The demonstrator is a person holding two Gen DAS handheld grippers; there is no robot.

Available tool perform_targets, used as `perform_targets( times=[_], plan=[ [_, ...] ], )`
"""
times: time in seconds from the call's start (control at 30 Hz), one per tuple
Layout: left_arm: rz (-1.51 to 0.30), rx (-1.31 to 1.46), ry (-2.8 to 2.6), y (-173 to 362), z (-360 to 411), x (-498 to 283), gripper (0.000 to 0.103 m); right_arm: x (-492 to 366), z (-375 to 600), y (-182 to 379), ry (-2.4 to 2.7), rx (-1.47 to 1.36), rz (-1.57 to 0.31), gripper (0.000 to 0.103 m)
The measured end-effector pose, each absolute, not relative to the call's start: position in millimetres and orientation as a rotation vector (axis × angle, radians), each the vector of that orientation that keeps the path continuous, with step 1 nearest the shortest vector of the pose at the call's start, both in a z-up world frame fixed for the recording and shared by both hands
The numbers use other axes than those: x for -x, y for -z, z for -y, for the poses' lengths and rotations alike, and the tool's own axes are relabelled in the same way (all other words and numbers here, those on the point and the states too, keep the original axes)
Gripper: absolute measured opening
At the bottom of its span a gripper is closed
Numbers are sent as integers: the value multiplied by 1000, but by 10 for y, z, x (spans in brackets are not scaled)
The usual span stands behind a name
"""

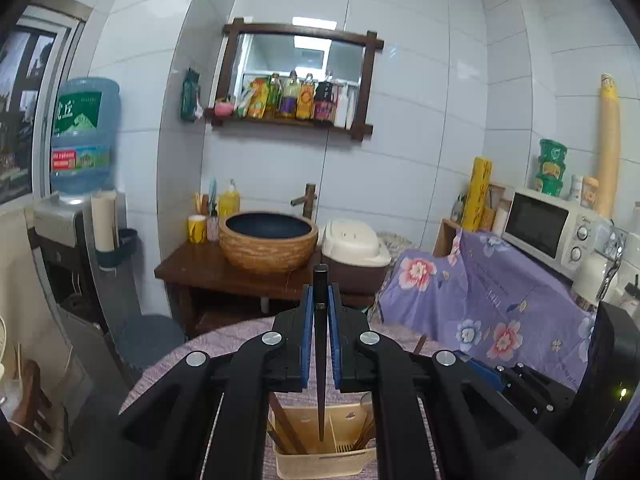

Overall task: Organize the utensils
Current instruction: 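Lift chopstick and spoon into the cream holder and open both tools, then move both tools back down to the last chopstick and spoon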

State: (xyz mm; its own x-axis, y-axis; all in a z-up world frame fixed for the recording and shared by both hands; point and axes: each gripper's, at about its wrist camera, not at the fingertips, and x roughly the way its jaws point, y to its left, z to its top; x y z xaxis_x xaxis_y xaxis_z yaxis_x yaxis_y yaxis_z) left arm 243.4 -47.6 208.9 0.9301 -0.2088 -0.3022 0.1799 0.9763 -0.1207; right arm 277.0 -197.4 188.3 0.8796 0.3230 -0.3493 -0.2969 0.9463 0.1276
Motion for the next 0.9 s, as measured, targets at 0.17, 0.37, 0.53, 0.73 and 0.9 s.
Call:
perform_targets(
  times=[0.17, 0.37, 0.53, 0.73, 0.9],
  plan=[
    [-397, 85, 199, -1697, 499, -2534, 8, -2913, 1966, -1584, -315, -83, -445, 48],
    [-490, 71, 198, -1278, 527, -2641, 8, -2967, 1897, -1237, -304, -55, -512, 48],
    [-493, 52, 170, -1120, 513, -2661, 9, -2989, 1827, -1020, -292, -23, -544, 48],
    [-509, 44, 194, -1179, 477, -2622, 20, -2953, 1840, -942, -302, -33, -531, 60],
    [-465, 73, 165, -1187, 323, -2352, 62, -2690, 1882, -988, -265, -23, -466, 69]
  ],
)
